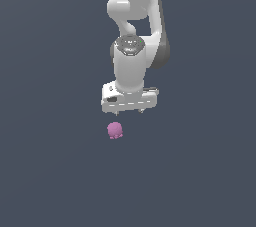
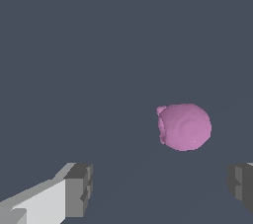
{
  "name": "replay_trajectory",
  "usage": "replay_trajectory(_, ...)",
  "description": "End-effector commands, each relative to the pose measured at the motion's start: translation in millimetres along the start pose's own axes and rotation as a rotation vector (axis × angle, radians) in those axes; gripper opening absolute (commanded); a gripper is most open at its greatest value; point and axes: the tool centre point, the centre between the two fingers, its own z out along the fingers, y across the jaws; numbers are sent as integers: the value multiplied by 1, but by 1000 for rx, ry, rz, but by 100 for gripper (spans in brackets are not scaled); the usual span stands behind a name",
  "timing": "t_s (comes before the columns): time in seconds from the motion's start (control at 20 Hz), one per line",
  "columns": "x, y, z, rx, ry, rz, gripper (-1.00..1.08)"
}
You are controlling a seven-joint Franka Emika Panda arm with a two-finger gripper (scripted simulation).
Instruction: Pick up the object and move it to a goal position.
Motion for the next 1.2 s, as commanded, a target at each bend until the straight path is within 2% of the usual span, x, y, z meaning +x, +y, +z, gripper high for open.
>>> replay_trajectory(0.0, 2, 13, 14, 1, -6, -20, 100)
replay_trajectory(0.3, 5, 46, 51, 5, -19, -74, 100)
replay_trajectory(0.55, 5, 61, 69, 8, -25, -100, 100)
replay_trajectory(1.15, 3, 66, 89, 9, -28, -106, 100)
